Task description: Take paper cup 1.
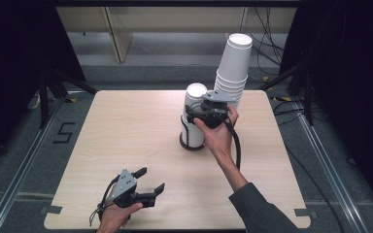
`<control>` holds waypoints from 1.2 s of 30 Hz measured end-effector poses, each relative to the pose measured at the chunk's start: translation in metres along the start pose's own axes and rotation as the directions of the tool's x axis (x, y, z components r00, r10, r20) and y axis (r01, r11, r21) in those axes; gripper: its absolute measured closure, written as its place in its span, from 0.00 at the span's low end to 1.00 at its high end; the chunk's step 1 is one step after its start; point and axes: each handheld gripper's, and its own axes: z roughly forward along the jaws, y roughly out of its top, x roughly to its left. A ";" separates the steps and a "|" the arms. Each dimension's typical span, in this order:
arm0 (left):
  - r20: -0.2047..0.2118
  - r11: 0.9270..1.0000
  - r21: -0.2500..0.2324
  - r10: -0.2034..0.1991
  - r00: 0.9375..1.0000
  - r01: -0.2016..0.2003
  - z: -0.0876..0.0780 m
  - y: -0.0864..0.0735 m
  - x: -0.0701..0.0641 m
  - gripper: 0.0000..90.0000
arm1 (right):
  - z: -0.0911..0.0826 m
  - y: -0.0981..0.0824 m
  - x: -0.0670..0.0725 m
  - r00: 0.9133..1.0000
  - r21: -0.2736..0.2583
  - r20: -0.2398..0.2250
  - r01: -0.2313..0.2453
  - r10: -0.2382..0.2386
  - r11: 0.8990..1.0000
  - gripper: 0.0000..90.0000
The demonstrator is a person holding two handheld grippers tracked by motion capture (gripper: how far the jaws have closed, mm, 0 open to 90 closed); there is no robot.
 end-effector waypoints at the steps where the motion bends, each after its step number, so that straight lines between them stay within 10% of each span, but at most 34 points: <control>1: 0.001 1.000 0.001 0.000 1.000 0.000 0.000 0.000 -0.001 0.16 | 0.004 0.000 0.000 1.000 -0.003 0.012 -0.011 0.012 1.000 0.22; 17: 0.010 1.000 0.003 0.009 1.000 -0.009 0.000 0.000 -0.001 0.16 | 0.023 0.006 0.008 0.996 0.013 0.086 -0.025 0.024 1.000 0.20; 36: 0.018 1.000 -0.005 0.016 1.000 -0.016 0.002 -0.001 -0.001 0.16 | 0.003 0.034 0.013 0.996 -0.063 0.082 -0.037 0.042 0.997 0.20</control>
